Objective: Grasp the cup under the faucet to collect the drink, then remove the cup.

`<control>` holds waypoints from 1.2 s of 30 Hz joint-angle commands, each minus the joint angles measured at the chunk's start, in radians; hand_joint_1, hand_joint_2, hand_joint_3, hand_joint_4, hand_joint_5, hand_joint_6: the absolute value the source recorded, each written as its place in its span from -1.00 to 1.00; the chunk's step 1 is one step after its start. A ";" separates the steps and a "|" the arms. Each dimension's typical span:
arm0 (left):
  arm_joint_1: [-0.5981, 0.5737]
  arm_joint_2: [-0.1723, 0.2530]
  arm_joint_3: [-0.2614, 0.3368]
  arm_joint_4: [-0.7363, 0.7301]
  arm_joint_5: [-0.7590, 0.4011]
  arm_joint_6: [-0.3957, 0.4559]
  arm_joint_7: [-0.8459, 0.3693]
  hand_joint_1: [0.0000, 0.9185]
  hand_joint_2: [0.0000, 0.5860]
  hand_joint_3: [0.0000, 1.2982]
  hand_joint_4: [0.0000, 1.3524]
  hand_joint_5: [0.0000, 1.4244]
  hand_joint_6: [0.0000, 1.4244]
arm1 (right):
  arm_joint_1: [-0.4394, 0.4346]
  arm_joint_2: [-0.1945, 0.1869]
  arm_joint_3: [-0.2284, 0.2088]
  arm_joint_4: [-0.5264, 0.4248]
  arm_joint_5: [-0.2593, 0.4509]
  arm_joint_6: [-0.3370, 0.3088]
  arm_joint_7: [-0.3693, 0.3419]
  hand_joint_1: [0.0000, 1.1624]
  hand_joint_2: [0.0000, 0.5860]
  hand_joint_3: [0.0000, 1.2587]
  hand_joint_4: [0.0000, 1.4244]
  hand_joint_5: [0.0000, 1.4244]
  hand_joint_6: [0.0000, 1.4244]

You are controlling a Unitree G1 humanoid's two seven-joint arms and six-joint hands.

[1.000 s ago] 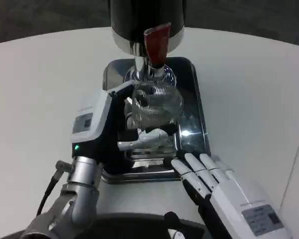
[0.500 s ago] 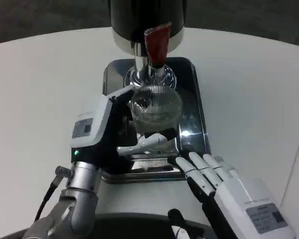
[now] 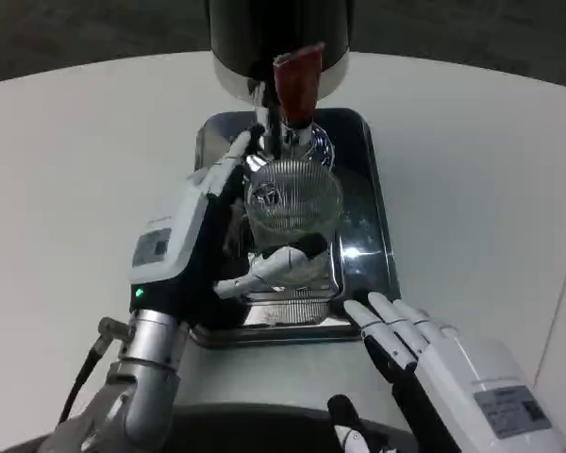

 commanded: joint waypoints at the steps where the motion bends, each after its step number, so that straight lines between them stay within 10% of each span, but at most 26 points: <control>1: 0.066 0.046 0.049 -0.062 -0.068 -0.063 -0.054 -1.00 -0.95 -0.94 -0.86 -0.44 -0.73 | 0.009 0.003 -0.002 -0.012 0.006 0.002 0.004 -0.24 0.69 -0.79 -0.90 -0.84 -0.73; 20: 0.407 0.252 0.315 -0.893 -0.487 -0.037 -0.613 -1.00 -0.53 -1.00 -1.00 -1.00 -1.00 | 0.012 0.037 0.011 -0.037 -0.023 0.015 0.006 -0.24 0.69 -0.79 -0.90 -0.82 -0.66; 36: 0.206 0.277 0.397 -1.115 -1.086 0.310 -1.163 -1.00 -0.58 -1.00 -1.00 -1.00 -1.00 | 0.059 0.078 0.030 -0.074 -0.073 0.028 -0.008 -0.19 0.69 -0.77 -0.88 -0.81 -0.59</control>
